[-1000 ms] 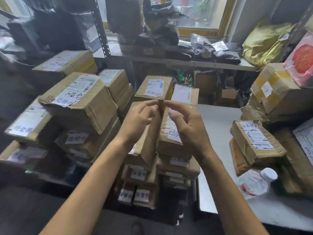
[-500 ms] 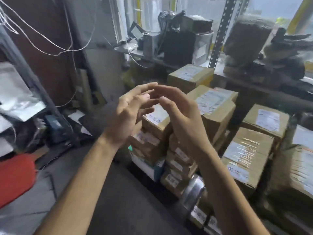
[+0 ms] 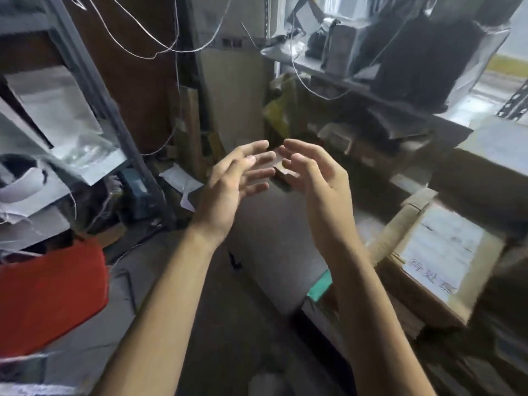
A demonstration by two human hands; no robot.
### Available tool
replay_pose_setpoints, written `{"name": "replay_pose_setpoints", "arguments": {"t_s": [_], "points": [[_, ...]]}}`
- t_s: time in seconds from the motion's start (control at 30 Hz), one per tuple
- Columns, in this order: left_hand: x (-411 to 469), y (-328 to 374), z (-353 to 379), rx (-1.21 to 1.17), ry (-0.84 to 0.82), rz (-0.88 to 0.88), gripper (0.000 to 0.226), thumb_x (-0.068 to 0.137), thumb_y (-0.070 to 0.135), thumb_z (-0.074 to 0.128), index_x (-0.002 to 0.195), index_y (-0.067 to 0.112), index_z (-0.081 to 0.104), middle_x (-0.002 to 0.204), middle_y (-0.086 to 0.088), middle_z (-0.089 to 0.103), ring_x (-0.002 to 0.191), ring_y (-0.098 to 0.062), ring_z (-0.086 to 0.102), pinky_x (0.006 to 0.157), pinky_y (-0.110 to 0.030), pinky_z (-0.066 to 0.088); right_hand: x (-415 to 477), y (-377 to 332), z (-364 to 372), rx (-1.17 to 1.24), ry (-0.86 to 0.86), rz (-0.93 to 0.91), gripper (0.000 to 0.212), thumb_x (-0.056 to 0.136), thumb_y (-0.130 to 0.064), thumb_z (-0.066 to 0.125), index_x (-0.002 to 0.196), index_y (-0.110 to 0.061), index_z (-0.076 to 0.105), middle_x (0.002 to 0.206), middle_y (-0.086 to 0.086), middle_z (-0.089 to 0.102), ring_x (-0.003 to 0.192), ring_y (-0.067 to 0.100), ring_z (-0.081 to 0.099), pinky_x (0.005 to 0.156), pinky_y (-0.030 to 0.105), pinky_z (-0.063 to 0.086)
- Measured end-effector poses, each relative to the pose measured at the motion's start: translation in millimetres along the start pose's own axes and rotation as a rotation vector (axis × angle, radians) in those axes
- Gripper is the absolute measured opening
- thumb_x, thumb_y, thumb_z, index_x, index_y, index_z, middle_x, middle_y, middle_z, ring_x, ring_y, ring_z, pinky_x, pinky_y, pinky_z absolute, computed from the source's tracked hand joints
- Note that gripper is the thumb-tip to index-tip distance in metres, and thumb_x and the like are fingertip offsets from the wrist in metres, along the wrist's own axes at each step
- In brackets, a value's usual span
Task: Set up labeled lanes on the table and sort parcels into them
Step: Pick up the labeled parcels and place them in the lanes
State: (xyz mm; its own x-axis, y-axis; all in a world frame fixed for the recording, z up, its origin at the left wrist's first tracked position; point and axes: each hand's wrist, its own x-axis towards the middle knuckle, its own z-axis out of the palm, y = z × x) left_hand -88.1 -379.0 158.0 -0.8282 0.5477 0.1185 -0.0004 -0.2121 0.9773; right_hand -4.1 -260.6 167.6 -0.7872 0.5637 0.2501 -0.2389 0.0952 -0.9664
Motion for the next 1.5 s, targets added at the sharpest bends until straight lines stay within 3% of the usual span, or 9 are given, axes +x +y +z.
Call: {"name": "replay_pose_setpoints", "arguments": {"t_s": [0.27, 0.4, 0.67, 0.8, 1.0, 1.13, 1.2, 1.3, 1.5], "points": [[182.5, -67.1, -28.7, 0.029, -0.135, -0.147, 0.034, 0.09, 0.032, 0.046, 0.114, 0.027, 0.068, 0.117, 0.0, 0.074, 0.107, -0.019, 0.07, 0.097, -0.04, 0.052, 148.2, 92.5, 12.5, 0.07, 0.232, 0.153, 0.023, 0.1, -0.018, 0.053, 0.109, -0.023, 0.073, 0.115, 0.003, 0.075, 0.093, 0.007, 0.068, 0.073, 0.017, 0.055], [268.7, -101.2, -27.1, 0.077, -0.24, -0.24, 0.036, 0.091, 0.031, 0.046, 0.119, 0.023, 0.067, 0.119, -0.002, 0.074, 0.114, -0.024, 0.069, 0.101, -0.042, 0.052, 207.4, 136.0, 11.6, 0.019, 0.356, 0.224, 0.024, 0.102, -0.014, 0.053, 0.107, -0.026, 0.073, 0.115, -0.001, 0.075, 0.112, 0.013, 0.068, 0.094, 0.023, 0.054], [431.1, -256.7, -21.4, 0.257, -0.499, -0.308, 0.029, 0.096, 0.027, 0.051, 0.121, 0.031, 0.067, 0.125, 0.007, 0.069, 0.12, -0.005, 0.062, 0.107, -0.031, 0.047, 301.4, 283.3, -0.9, -0.094, 0.624, 0.456, 0.024, 0.103, -0.009, 0.053, 0.112, -0.02, 0.072, 0.105, -0.015, 0.075, 0.097, -0.007, 0.067, 0.081, 0.009, 0.05], [472.0, -328.3, -35.6, 0.251, -0.535, -0.425, 0.033, 0.104, 0.009, 0.047, 0.117, 0.031, 0.069, 0.124, 0.012, 0.069, 0.119, -0.002, 0.062, 0.102, -0.023, 0.049, 321.0, 355.0, -0.8, -0.127, 0.722, 0.621, 0.029, 0.102, -0.007, 0.053, 0.1, -0.029, 0.071, 0.099, -0.016, 0.073, 0.084, -0.012, 0.063, 0.076, 0.01, 0.049], [509.5, -367.0, -35.4, 0.264, -0.561, -0.487, 0.032, 0.101, 0.015, 0.048, 0.12, 0.031, 0.068, 0.127, 0.015, 0.066, 0.117, 0.007, 0.06, 0.096, -0.013, 0.047, 349.8, 401.7, 2.1, -0.115, 0.812, 0.726, 0.026, 0.101, -0.011, 0.058, 0.097, -0.032, 0.073, 0.102, -0.017, 0.074, 0.099, 0.0, 0.067, 0.085, 0.014, 0.049], [518.5, -390.7, -29.5, 0.346, -0.599, -0.522, 0.044, 0.1, 0.015, 0.054, 0.142, 0.027, 0.056, 0.145, 0.012, 0.053, 0.135, 0.0, 0.048, 0.117, -0.03, 0.038, 360.7, 428.1, -3.9, -0.344, 1.003, 0.738, 0.039, 0.095, -0.017, 0.066, 0.131, -0.029, 0.059, 0.134, -0.014, 0.051, 0.128, 0.003, 0.047, 0.092, -0.001, 0.032], [514.5, -398.5, -28.5, 0.343, -0.642, -0.596, 0.065, 0.09, 0.03, 0.062, 0.151, 0.034, 0.042, 0.147, 0.014, 0.051, 0.136, -0.001, 0.047, 0.117, -0.035, 0.038, 367.5, 438.5, 0.2, -0.294, 0.948, 0.786, 0.054, 0.094, -0.022, 0.066, 0.144, -0.03, 0.048, 0.138, -0.015, 0.05, 0.133, 0.006, 0.046, 0.102, 0.01, 0.037], [508.5, -397.8, -30.9, 0.295, -0.641, -0.654, 0.078, 0.079, 0.034, 0.067, 0.152, 0.035, 0.039, 0.145, 0.012, 0.054, 0.134, -0.006, 0.052, 0.115, -0.041, 0.042, 363.0, 441.8, 4.7, -0.217, 0.929, 0.767, 0.052, 0.087, -0.025, 0.067, 0.136, -0.033, 0.053, 0.13, -0.013, 0.061, 0.122, 0.01, 0.06, 0.099, 0.033, 0.055], [490.5, -357.0, -22.5, 0.267, -0.538, -0.633, 0.052, 0.074, 0.047, 0.078, 0.117, 0.033, 0.052, 0.123, 0.002, 0.067, 0.11, -0.023, 0.068, 0.093, -0.046, 0.058, 333.4, 388.9, -6.6, -0.062, 0.999, 0.653, 0.027, 0.096, -0.023, 0.07, 0.11, -0.037, 0.052, 0.111, -0.009, 0.068, 0.08, 0.008, 0.073, 0.065, 0.023, 0.058]]}}
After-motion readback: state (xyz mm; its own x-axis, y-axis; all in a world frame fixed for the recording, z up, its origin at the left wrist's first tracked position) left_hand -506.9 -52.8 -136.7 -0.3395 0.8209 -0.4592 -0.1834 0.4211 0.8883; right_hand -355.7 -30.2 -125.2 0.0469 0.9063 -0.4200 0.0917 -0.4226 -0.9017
